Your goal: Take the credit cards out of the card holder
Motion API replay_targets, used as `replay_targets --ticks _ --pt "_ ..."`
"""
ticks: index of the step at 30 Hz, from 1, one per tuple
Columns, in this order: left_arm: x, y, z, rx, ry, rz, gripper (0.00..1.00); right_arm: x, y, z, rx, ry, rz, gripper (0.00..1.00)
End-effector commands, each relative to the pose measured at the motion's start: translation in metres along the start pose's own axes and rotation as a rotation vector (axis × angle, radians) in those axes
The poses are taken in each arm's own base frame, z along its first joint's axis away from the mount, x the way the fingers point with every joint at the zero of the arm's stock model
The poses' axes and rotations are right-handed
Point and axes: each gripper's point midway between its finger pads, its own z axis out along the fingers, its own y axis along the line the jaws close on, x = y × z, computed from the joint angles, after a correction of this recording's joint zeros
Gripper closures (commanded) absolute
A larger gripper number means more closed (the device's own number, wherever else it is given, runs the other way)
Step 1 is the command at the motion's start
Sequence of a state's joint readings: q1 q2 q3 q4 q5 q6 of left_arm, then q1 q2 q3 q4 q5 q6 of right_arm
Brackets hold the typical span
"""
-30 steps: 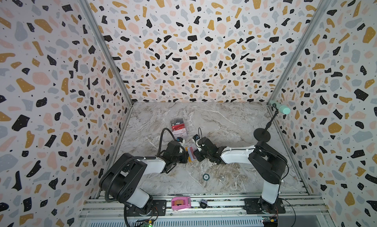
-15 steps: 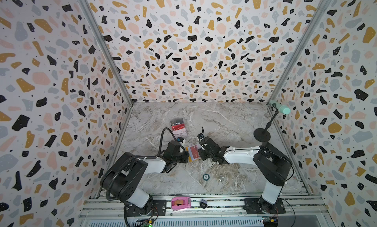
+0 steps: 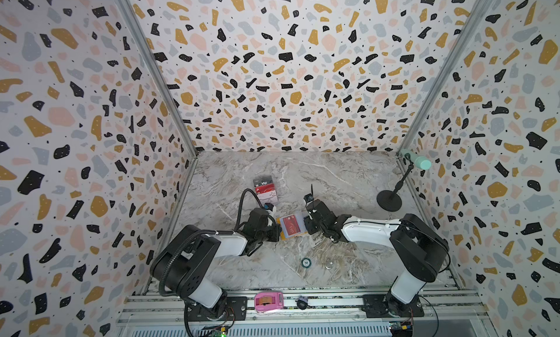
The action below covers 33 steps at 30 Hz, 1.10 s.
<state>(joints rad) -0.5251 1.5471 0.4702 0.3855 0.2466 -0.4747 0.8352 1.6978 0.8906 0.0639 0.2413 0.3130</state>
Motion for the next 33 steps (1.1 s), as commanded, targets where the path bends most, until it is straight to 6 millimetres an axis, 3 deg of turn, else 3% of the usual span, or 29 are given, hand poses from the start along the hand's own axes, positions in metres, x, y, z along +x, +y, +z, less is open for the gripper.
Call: replay_targets --ticks 1,8,12,23,27,33 --pt "0.041 0.019 0.001 -0.074 0.147 -0.01 1.0 -0.003 -0.007 -0.011 0.027 -0.003 0.014 0.57" --pt "0.041 0.019 0.001 -0.076 0.153 -0.007 1.0 -0.014 -0.027 -0.032 0.127 -0.027 0.029 0.57" --pt "0.042 0.019 0.0 -0.08 0.163 -0.005 1.0 -0.023 -0.028 -0.046 0.121 -0.043 0.006 0.57" --pt "0.037 0.016 -0.003 -0.076 0.156 0.007 1.0 -0.028 0.054 -0.043 -0.391 0.084 -0.003 0.53" --pt "0.038 0.017 -0.003 -0.079 0.16 0.02 1.0 -0.03 0.067 -0.032 -0.478 0.111 0.054 0.55" --pt "0.042 0.02 0.001 -0.086 0.191 0.039 1.0 -0.026 0.07 -0.012 -0.533 0.163 0.127 0.58"
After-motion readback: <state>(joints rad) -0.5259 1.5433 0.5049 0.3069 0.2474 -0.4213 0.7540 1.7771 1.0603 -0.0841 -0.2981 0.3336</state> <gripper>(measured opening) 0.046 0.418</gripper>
